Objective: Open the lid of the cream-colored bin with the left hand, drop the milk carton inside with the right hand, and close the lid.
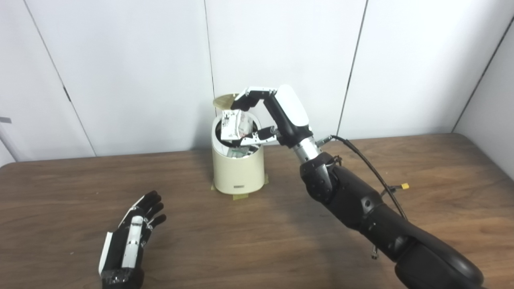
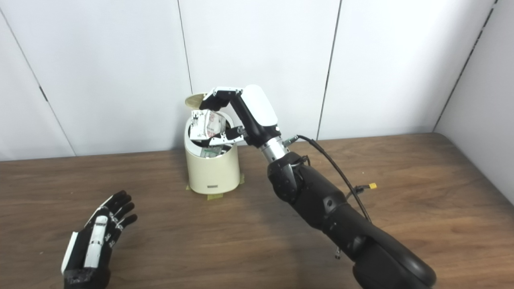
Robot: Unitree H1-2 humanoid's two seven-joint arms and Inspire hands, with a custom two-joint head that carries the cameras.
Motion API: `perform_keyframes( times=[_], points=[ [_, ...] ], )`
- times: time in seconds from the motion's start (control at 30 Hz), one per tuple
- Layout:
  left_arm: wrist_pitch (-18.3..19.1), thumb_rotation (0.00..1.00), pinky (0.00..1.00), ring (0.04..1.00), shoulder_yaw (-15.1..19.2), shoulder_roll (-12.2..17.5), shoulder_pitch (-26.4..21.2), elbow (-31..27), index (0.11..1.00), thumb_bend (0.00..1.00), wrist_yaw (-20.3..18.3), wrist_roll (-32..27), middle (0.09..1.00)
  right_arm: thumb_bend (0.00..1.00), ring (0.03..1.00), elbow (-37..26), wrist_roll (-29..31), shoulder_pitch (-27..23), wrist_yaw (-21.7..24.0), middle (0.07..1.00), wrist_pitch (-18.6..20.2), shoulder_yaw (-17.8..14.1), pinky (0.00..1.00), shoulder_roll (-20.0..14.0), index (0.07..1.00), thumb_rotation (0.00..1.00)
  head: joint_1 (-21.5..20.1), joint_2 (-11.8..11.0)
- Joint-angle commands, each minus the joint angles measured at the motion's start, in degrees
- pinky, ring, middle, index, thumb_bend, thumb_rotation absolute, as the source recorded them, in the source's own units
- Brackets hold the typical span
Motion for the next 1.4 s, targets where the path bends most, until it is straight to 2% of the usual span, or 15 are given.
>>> perform_keyframes(
  times=[0.0,0.13,0.2,0.33,0.7,0.83,0.9,0.97,1.0,1.07,1.13,1.17,1.23,1.33,1.37],
  points=[
    [-1.01,0.75,0.81,0.864,-0.17,-0.53,-0.26,-0.44,0.83,0.19,-0.01,-1.05,0.858,0.88,0.703,-1.19,-0.28,-2.21,0.46,0.735,-1.69,-2.93,0.63,-0.18,0.725,0.12,-0.08,0.07],
    [-0.76,0.75,0.81,0.866,-0.31,-0.51,-0.26,-0.57,0.833,0.18,-0.12,-1.09,0.86,0.95,0.874,-2.19,-0.47,-1.44,3.4,0.899,-1.68,-5.61,0.77,0.49,0.895,0.17,0.0,0.07],
    [-0.78,0.75,0.81,0.865,-0.34,-0.57,-0.28,-0.59,0.833,0.17,-0.03,-0.92,0.86,0.97,0.9,-2.6,0.04,-1.09,4.94,0.93,-1.69,-6.87,0.79,0.85,0.928,0.19,0.03,0.11],
    [-1.1,0.77,0.81,0.865,-0.37,-0.4,-0.4,-0.13,0.836,0.17,-0.05,-0.54,0.862,0.97,0.912,-3.2,0.74,-0.52,7.34,0.939,-1.71,-8.88,0.8,1.35,0.931,0.21,-0.06,0.11],
    [-1.49,0.77,0.81,0.866,-0.45,-0.29,-0.62,0.51,0.839,0.17,-0.13,-0.19,0.863,0.94,0.894,-3.81,0.62,-0.01,7.29,0.905,-1.71,-10.22,0.79,1.6,0.889,0.22,-0.22,-0.06],
    [-1.75,0.77,0.81,0.862,-0.57,-0.24,-0.73,0.81,0.834,0.17,-0.23,0.07,0.858,0.86,0.845,-5.96,3.67,0.99,5.3,0.87,-1.72,-10.52,0.74,1.86,0.85,0.24,-0.21,-0.25],
    [-1.79,0.77,0.81,0.862,-0.59,-0.25,-0.83,0.96,0.832,0.18,-0.23,0.08,0.857,0.76,0.747,-8.25,4.15,2.51,1.86,0.786,-1.72,-11.72,0.63,2.71,0.766,0.32,-0.2,-0.22],
    [-2.09,0.77,0.81,0.861,-0.63,-0.11,-0.94,1.29,0.832,0.18,-0.28,0.26,0.857,0.63,0.596,-11.85,5.38,4.9,-0.41,0.643,-1.72,-14.05,0.5,4.21,0.632,0.39,0.29,-0.54],
    [-2.39,0.77,0.81,0.862,-0.66,-0.01,-0.99,1.49,0.833,0.18,-0.42,0.26,0.858,0.57,0.543,-13.79,7.41,6.2,-0.53,0.591,-1.72,-15.22,0.46,5.01,0.562,0.28,0.29,-0.54],
    [-3.42,0.78,0.81,0.864,-0.68,0.42,-1.22,2.07,0.835,0.19,-0.84,0.32,0.859,0.52,0.451,-17.15,12.52,8.65,1.43,0.493,-1.71,-17.94,0.38,6.9,0.5,0.19,0.1,-0.57],
    [-4.1,0.78,0.82,0.868,-1.04,1.32,-1.54,1.61,0.843,0.23,-1.33,1.25,0.866,0.5,0.424,-20.81,15.86,11.28,4.25,0.463,-0.9,-20.94,0.37,8.41,0.487,0.17,0.2,-0.58],
    [-4.25,0.77,0.82,0.874,-1.3,2.07,-1.95,0.59,0.85,0.29,-1.6,1.97,0.874,0.5,0.43,-23.92,17.76,13.07,6.28,0.469,1.15,-22.09,0.39,8.63,0.486,0.17,0.21,-0.78],
    [-4.65,0.73,0.83,0.873,-1.66,3.91,-3.5,-1.45,0.849,0.35,-2.15,3.49,0.875,0.49,0.509,-29.97,22.29,16.59,11.29,0.543,5.9,-23.73,0.46,8.38,0.492,0.17,0.28,-1.12],
    [-3.31,0.73,0.84,0.878,-2.98,8.36,-6.75,-4.58,0.849,0.34,-3.79,8.49,0.874,0.49,0.645,-35.89,25.93,21.14,18.12,0.667,10.36,-24.81,0.59,6.65,0.497,0.17,0.49,-1.42],
    [-1.79,0.82,0.89,0.916,-3.85,10.63,-8.4,-6.12,0.874,0.38,-4.82,11.35,0.899,0.37,0.736,-37.38,27.14,23.04,20.31,0.739,11.02,-25.09,0.68,5.95,0.676,0.44,0.58,-1.39]
  ],
)
